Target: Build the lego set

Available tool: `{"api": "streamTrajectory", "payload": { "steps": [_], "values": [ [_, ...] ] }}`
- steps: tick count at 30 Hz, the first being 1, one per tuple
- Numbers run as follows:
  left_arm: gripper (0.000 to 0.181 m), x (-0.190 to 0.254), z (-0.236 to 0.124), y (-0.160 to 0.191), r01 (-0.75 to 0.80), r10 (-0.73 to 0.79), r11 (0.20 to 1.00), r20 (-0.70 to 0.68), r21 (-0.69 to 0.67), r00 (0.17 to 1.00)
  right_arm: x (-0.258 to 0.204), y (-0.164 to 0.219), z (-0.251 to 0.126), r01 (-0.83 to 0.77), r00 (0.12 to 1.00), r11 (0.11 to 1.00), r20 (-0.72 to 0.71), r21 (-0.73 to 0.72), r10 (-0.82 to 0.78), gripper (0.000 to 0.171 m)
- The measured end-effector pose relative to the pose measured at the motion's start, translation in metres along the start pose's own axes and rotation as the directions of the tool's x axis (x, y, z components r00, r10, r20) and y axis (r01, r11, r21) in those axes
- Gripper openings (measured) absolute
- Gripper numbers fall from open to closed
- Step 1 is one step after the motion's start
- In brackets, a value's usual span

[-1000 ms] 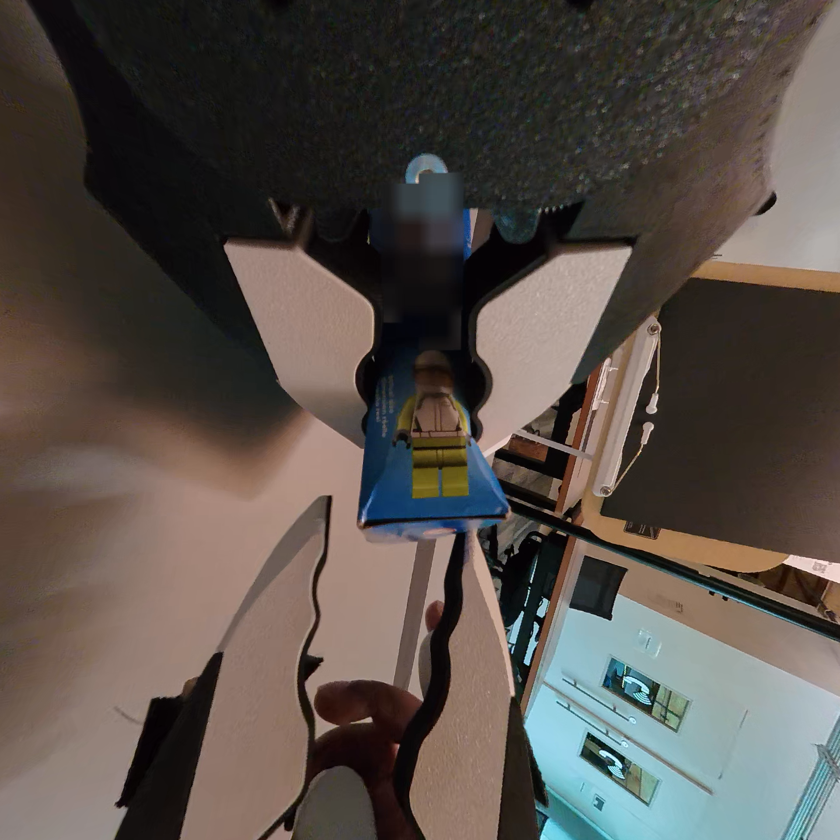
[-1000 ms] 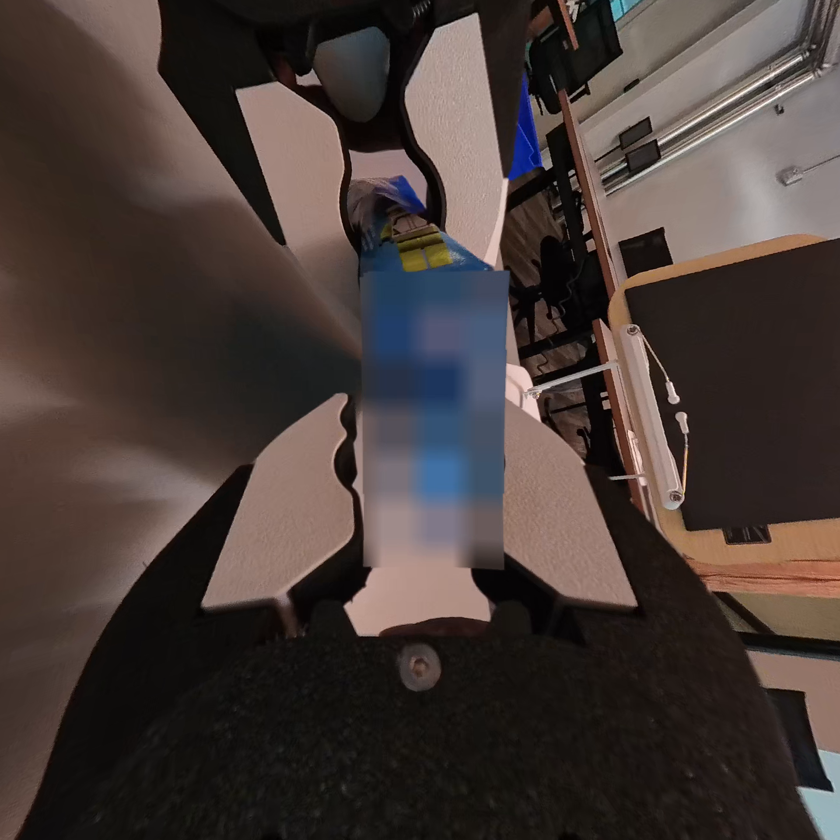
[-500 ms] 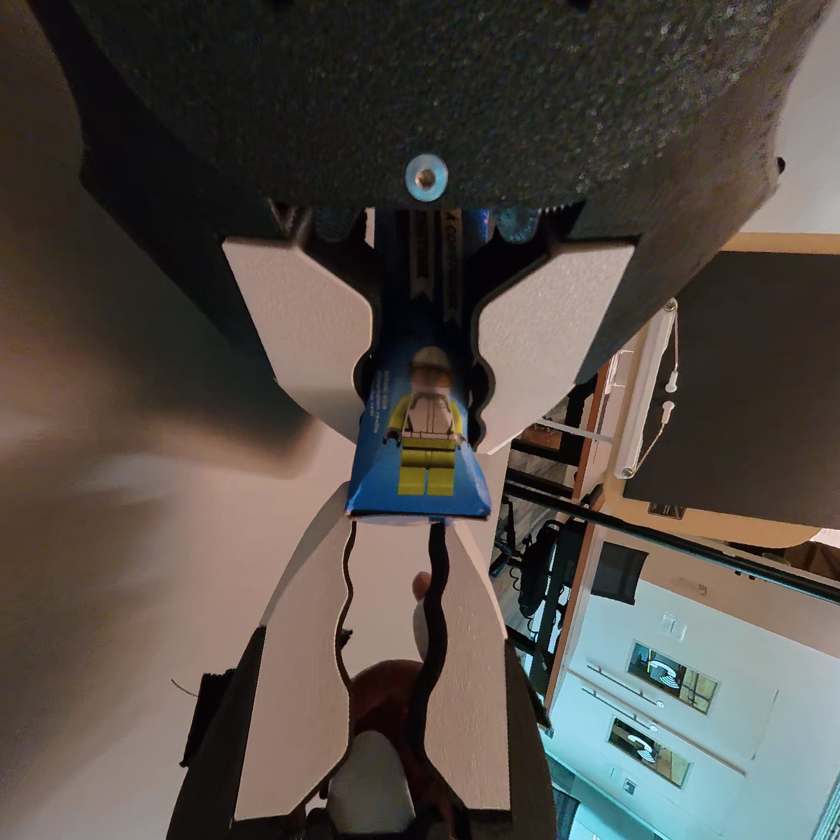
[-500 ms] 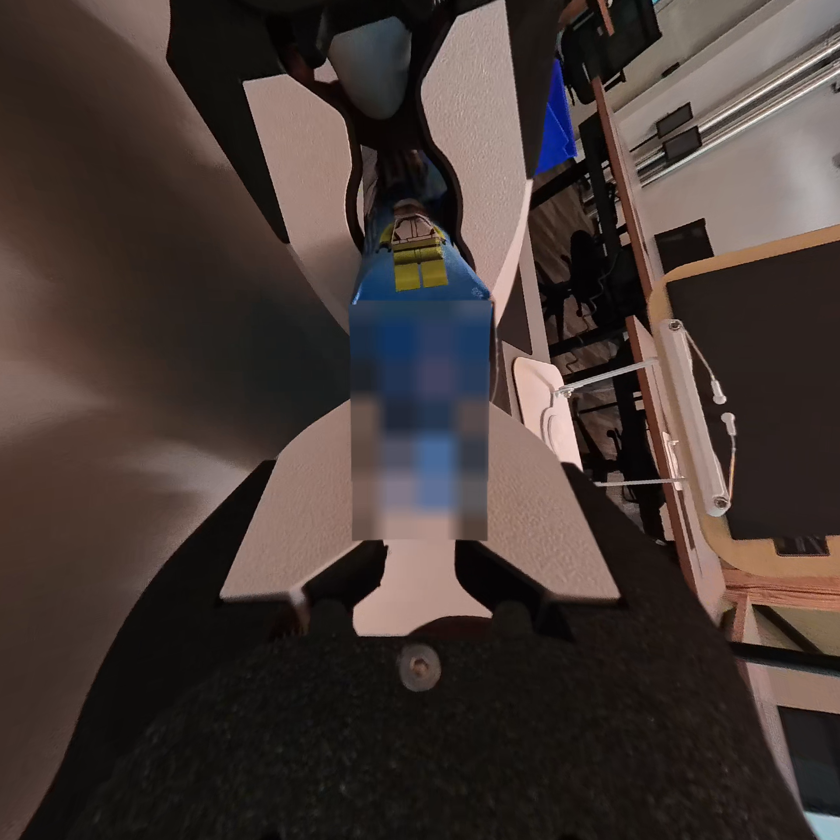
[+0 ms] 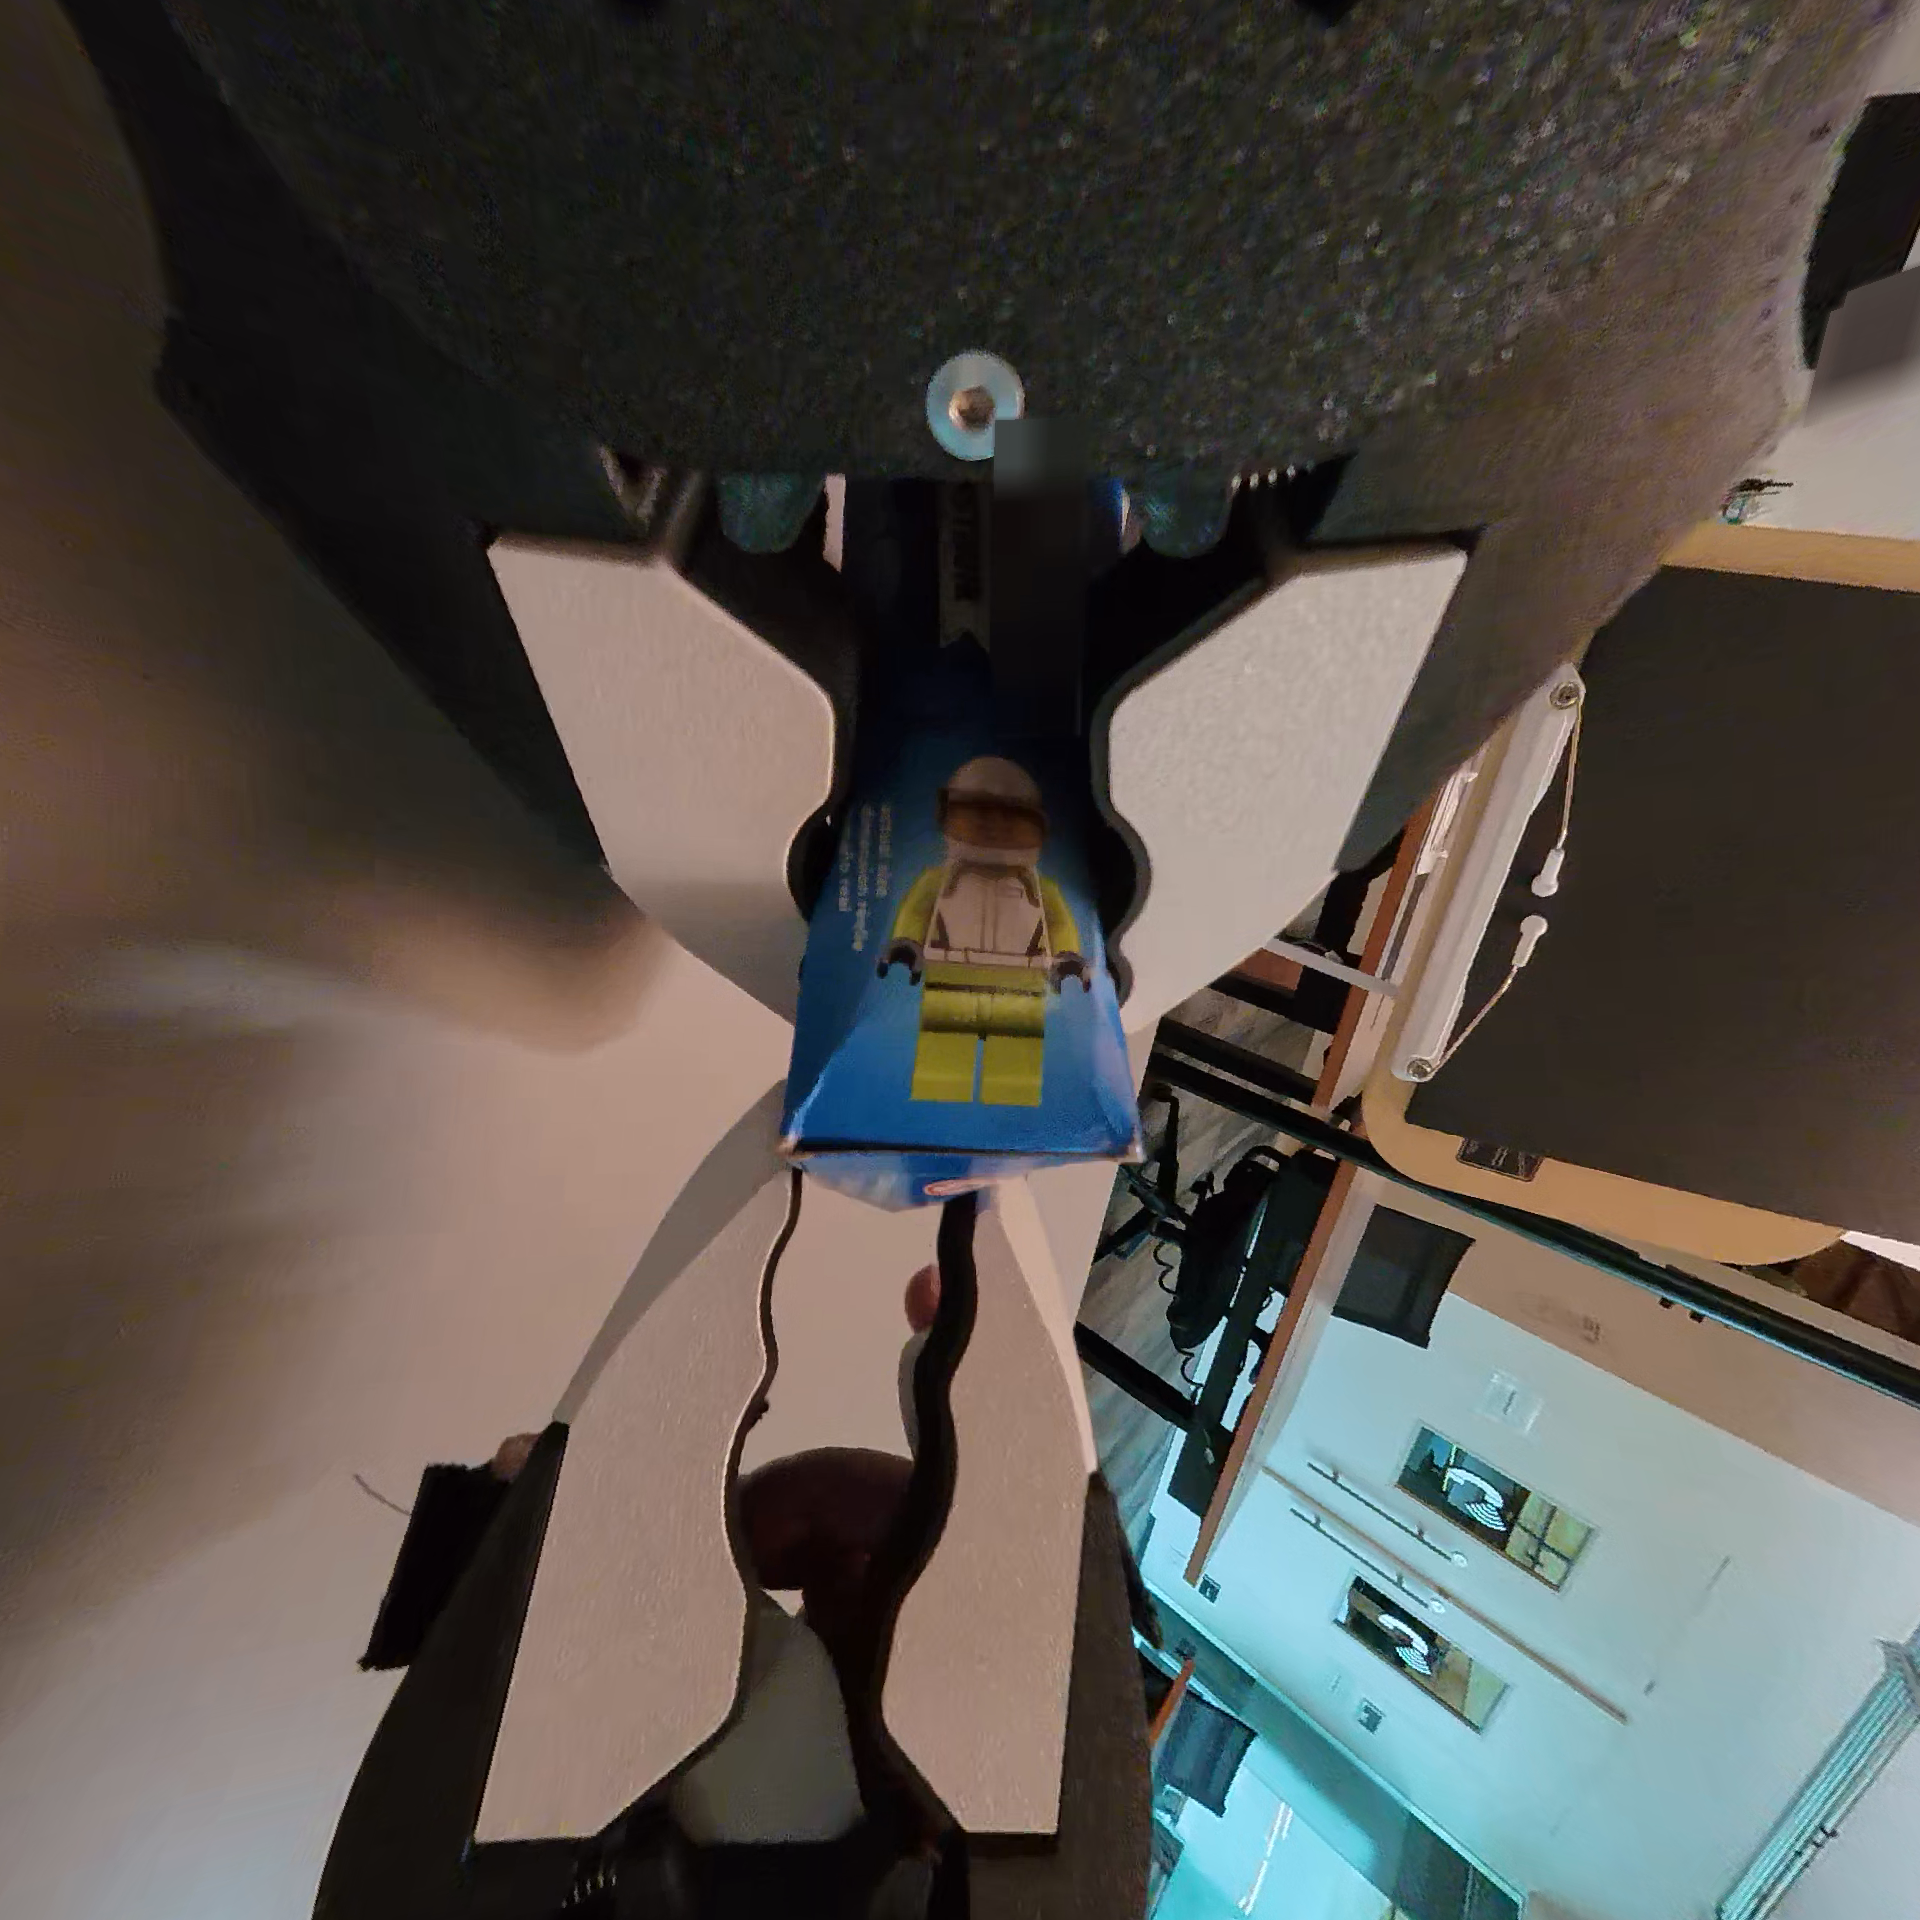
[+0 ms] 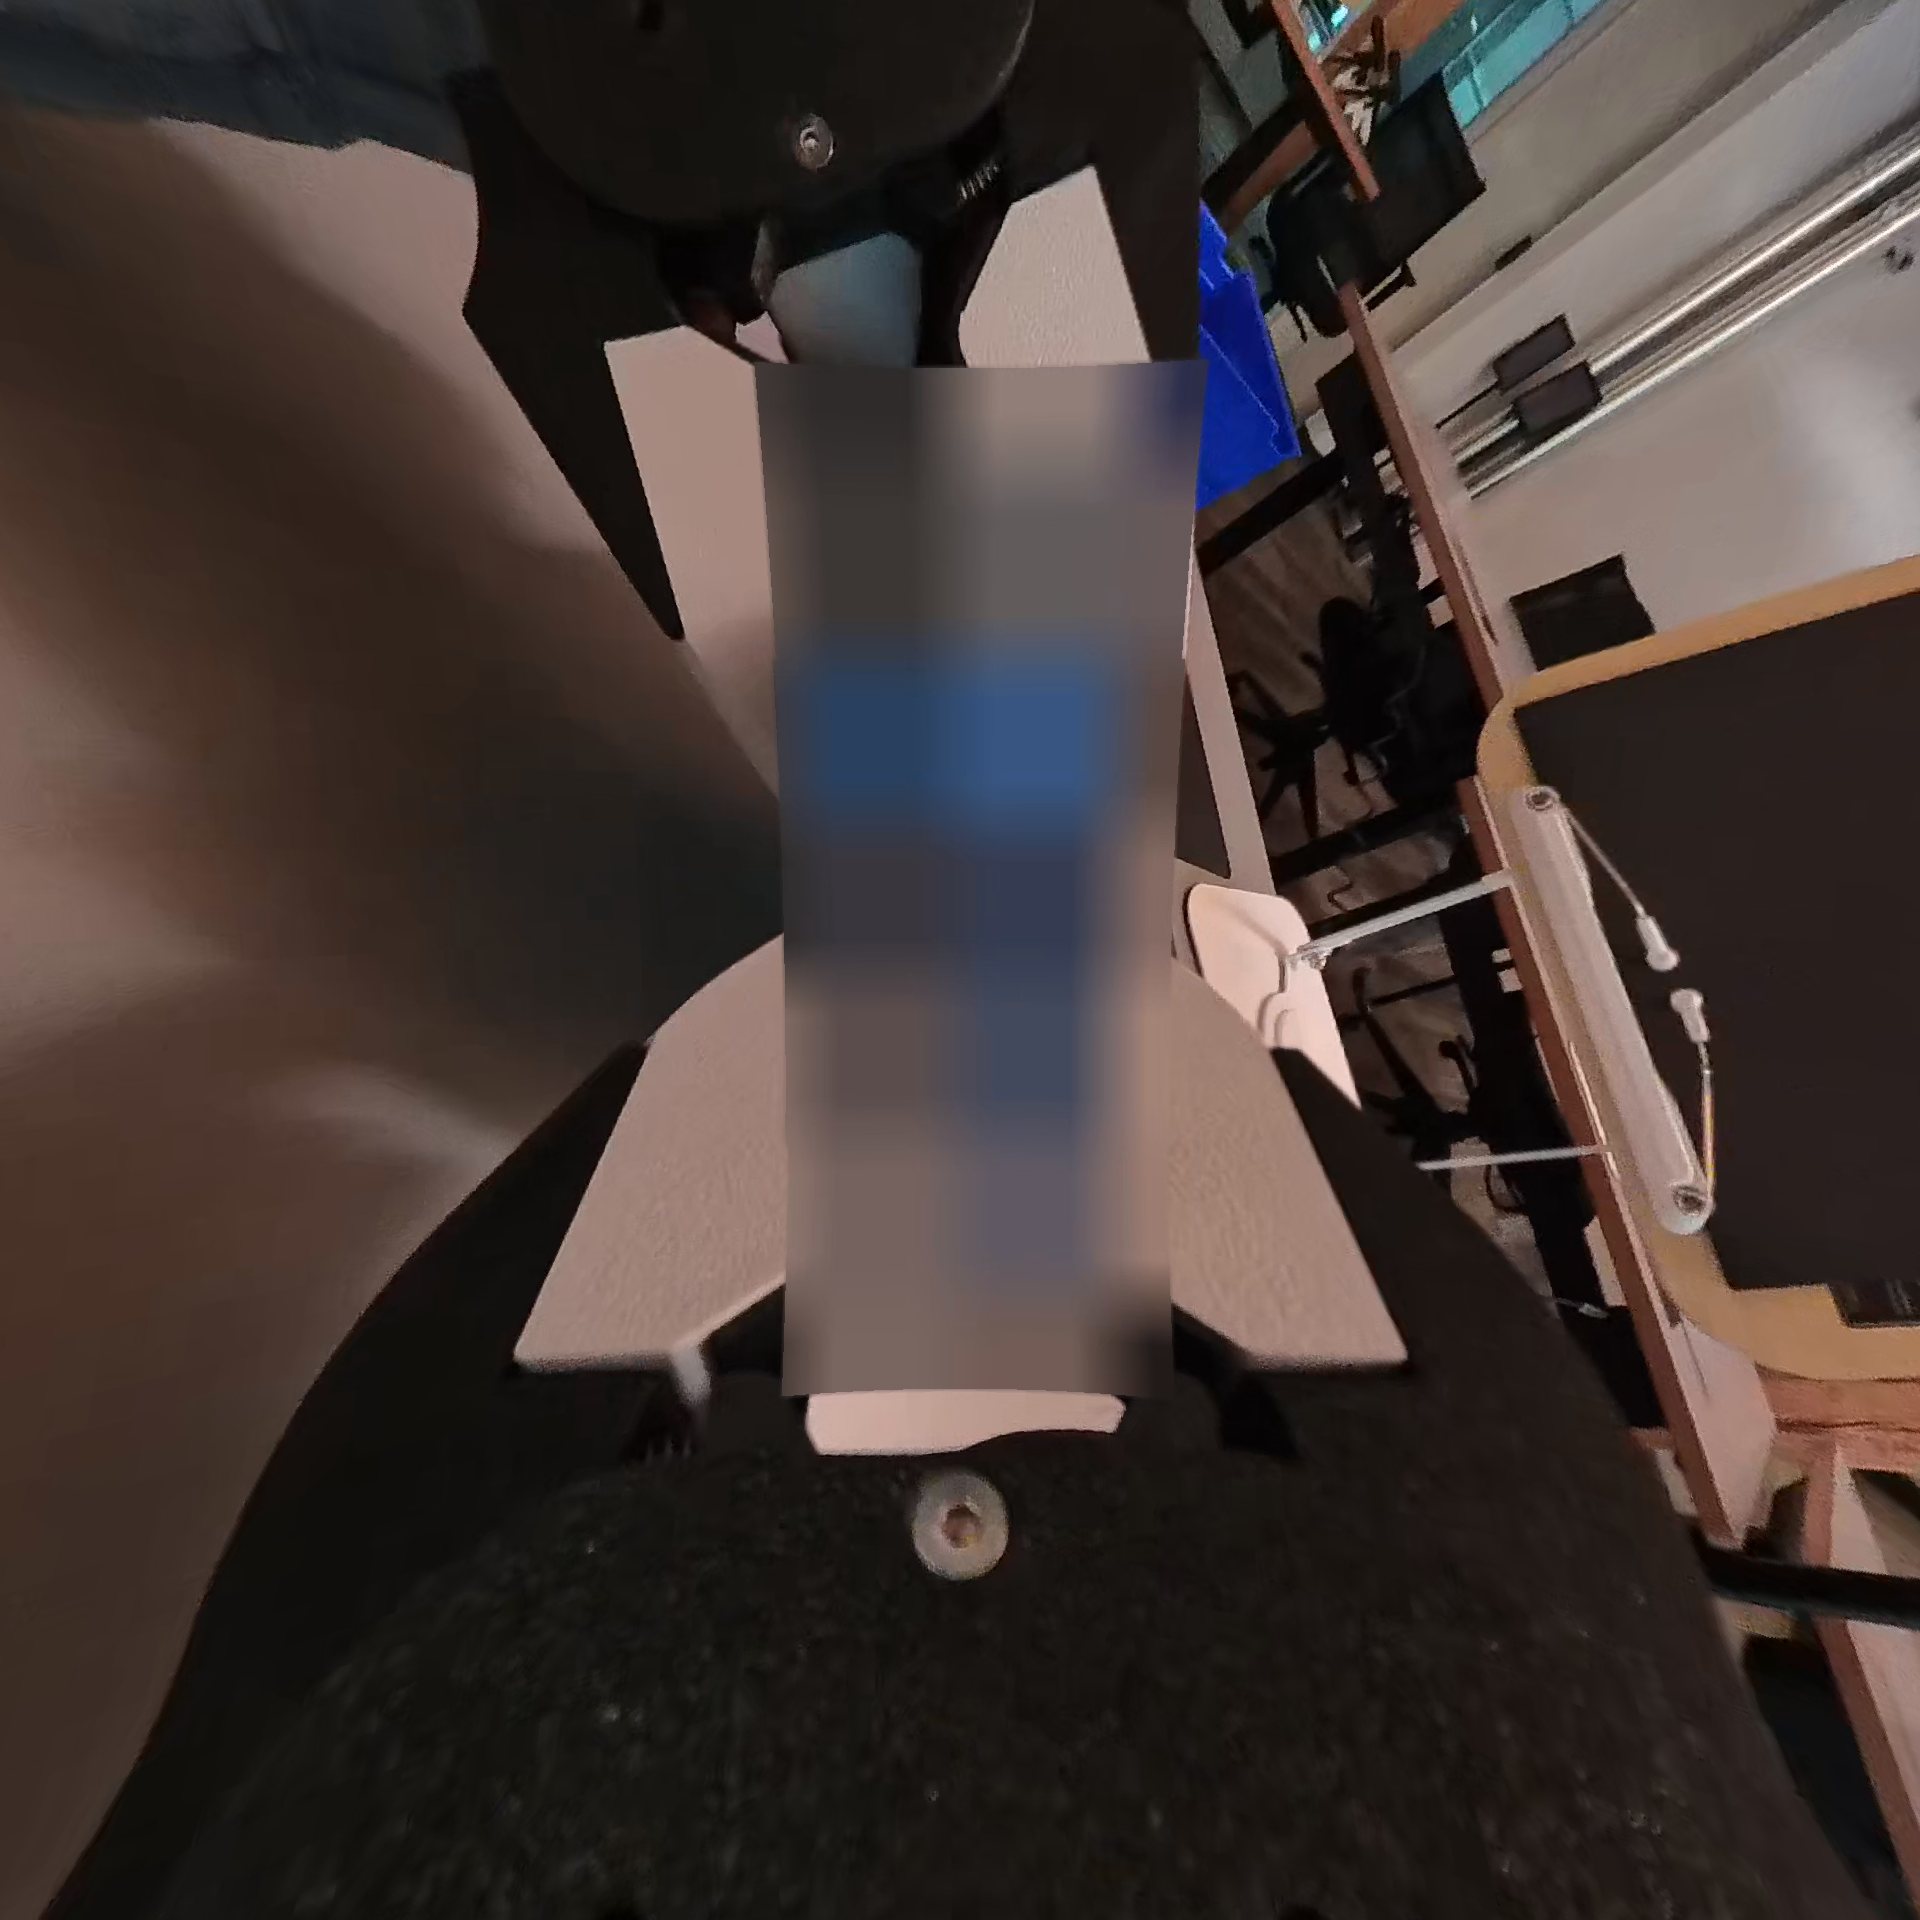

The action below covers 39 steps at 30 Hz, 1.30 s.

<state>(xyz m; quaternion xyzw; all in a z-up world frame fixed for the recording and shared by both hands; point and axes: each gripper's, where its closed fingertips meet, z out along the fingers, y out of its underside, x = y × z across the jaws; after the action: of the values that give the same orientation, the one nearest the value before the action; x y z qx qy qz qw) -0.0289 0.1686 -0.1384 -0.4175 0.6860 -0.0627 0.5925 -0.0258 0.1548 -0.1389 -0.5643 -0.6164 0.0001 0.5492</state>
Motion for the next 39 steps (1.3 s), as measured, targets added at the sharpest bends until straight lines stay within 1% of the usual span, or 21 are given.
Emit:
{"api": "streamTrajectory", "payload": {
  "steps": [5, 8, 13, 16, 17, 21, 22, 24, 26, 28, 30, 32, 36, 37, 39],
  "values": [
    [0.048, 0.004, 0.002, -0.008, 0.007, -0.006, 0.999, -0.017, 0.033, 1.0, -0.003, -0.009, -0.003, 0.0, 1.0, 1.0, 0.026, 0.023, -0.001, 0.05],
    [0.048, 0.003, 0.0, -0.013, 0.024, -0.023, 0.999, -0.028, 0.045, 0.999, -0.005, -0.014, -0.004, 0.02, 0.999, 1.0, 0.026, 0.013, -0.02, 0.054],
    [0.048, 0.0, -0.003, -0.014, 0.035, -0.034, 0.998, -0.022, 0.057, 0.999, -0.003, -0.02, -0.001, 0.033, 0.999, 0.999, -0.02, 0.017, -0.033, 0.053],
    [0.046, 0.005, -0.004, -0.012, 0.01, -0.008, 0.998, -0.041, 0.054, 0.999, -0.01, -0.019, 0.002, 0.022, 1.0, 1.0, 0.007, 0.014, -0.022, 0.046],
    [0.046, 0.008, -0.004, -0.011, 0.001, 0.002, 0.999, -0.053, 0.051, 0.999, -0.012, -0.018, 0.002, 0.009, 0.999, 1.0, 0.032, 0.011, -0.009, 0.038],
    [0.05, 0.013, -0.003, -0.014, 0.012, -0.006, 0.997, -0.075, 0.072, 0.997, -0.023, -0.017, -0.002, 0.003, 0.993, 1.0, 0.114, 0.005, -0.003, 0.023],
    [0.051, 0.014, -0.003, -0.015, 0.025, -0.018, 0.997, -0.088, 0.076, 0.996, -0.026, -0.017, -0.004, -0.001, 0.99, 1.0, 0.14, 0.003, 0.001, 0.021],
    [0.051, 0.012, -0.001, -0.016, 0.028, -0.022, 0.997, -0.08, 0.074, 0.997, -0.025, -0.016, -0.005, 0.004, 0.99, 1.0, 0.143, -0.001, -0.004, 0.021],
    [0.05, 0.011, 0.0, -0.015, 0.029, -0.024, 0.997, -0.066, 0.069, 0.998, -0.021, -0.015, -0.004, 0.017, 0.993, 1.0, 0.121, 0.003, -0.017, 0.024],
    [0.05, 0.006, 0.001, -0.011, 0.049, -0.046, 0.997, -0.042, 0.055, 0.998, -0.013, -0.015, -0.002, 0.045, 0.998, 0.999, 0.05, 0.012, -0.046, 0.033],
    [0.05, 0.002, -0.001, -0.011, 0.074, -0.072, 0.995, -0.032, 0.065, 0.997, -0.007, -0.018, -0.003, 0.04, 0.999, 0.999, 0.02, 0.011, -0.04, 0.033],
    [0.05, -0.002, -0.004, -0.01, 0.093, -0.092, 0.993, -0.019, 0.078, 0.996, 0.002, -0.013, -0.008, 0.038, 0.999, 0.999, -0.008, -0.021, -0.038, 0.036],
    [0.05, -0.005, -0.008, -0.016, 0.135, -0.133, 0.983, -0.029, 0.122, 0.991, 0.006, 0.013, -0.016, -0.031, 0.999, 0.996, 0.037, -0.088, 0.035, 0.048],
    [0.05, -0.005, -0.008, -0.017, 0.144, -0.14, 0.982, -0.035, 0.124, 0.99, 0.004, 0.015, -0.016, -0.037, 0.998, 0.996, 0.051, -0.084, 0.041, 0.051],
    [0.05, -0.003, -0.008, -0.016, 0.148, -0.144, 0.982, -0.044, 0.115, 0.989, 0.001, 0.016, -0.015, -0.036, 0.997, 0.996, 0.062, -0.082, 0.041, 0.051]
  ]
}}
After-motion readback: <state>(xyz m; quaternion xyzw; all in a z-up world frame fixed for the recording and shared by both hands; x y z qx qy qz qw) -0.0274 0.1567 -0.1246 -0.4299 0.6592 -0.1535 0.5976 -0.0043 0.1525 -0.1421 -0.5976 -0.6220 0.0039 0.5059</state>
